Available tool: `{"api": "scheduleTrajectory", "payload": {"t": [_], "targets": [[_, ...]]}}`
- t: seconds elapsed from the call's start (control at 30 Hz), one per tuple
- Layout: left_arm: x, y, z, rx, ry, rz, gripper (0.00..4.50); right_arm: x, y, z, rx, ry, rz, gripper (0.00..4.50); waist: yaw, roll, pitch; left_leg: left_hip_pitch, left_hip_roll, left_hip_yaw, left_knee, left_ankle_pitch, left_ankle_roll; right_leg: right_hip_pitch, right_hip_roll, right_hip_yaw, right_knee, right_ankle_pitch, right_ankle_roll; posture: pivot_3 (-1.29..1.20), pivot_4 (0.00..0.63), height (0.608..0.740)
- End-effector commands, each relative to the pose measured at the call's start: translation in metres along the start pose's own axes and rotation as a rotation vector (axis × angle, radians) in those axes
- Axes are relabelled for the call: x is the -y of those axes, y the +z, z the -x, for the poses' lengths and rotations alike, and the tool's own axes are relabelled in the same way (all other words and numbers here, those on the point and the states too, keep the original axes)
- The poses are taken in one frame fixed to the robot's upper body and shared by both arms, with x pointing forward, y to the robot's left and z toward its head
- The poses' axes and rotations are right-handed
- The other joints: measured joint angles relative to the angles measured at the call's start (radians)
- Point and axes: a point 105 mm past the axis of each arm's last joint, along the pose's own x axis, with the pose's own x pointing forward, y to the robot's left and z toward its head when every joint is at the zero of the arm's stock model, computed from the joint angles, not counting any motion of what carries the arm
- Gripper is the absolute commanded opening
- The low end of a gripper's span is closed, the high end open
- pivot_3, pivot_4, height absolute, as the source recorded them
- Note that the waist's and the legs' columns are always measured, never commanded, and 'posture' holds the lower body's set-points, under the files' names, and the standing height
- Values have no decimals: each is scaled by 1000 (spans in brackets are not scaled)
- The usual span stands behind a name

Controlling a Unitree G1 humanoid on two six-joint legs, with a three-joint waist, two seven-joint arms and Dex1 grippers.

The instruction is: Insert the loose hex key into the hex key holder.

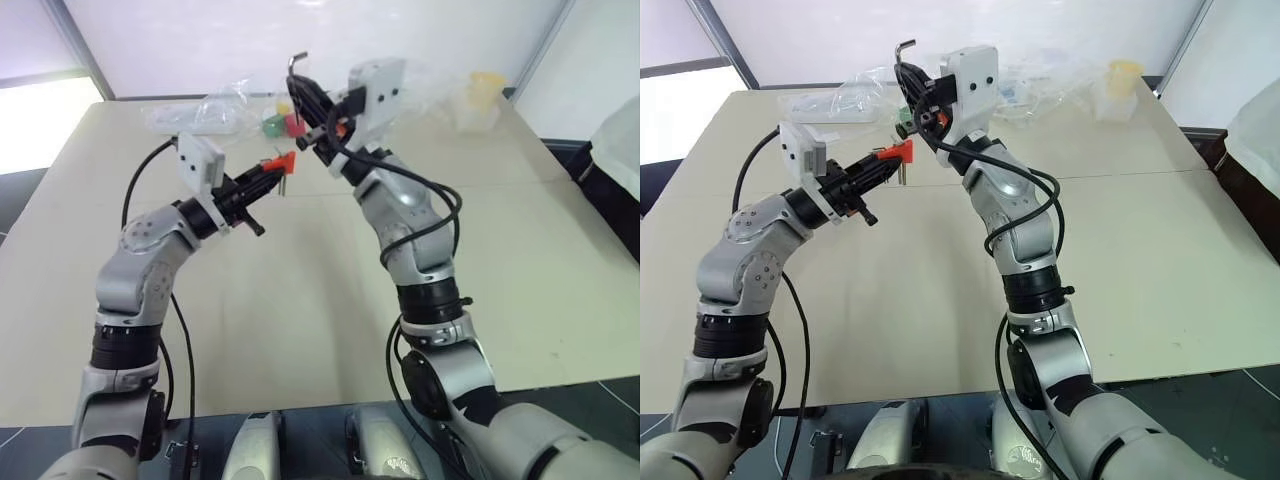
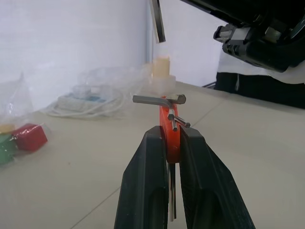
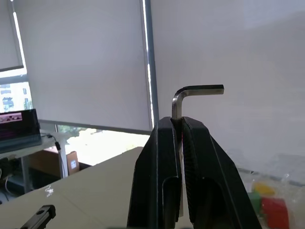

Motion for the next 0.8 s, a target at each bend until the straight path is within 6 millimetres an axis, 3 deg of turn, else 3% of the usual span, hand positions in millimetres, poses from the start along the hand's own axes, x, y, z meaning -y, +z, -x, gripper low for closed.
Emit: {"api": "scheduleTrajectory", "payload": {"t": [0.03,0.8], "targets": [[-1,19,-1,65,4,-45,0,-6,12,-1,75,0,-11,27,0,0,0,0,0,0,0,0,0,0,0,0,0,0,0,0,150,740],[-1,33,-11,137,24,-41,0,-15,6,1,85,2,-12,27,1,0,0,0,0,0,0,0,0,0,0,0,0,0,0,0,150,740]]}}
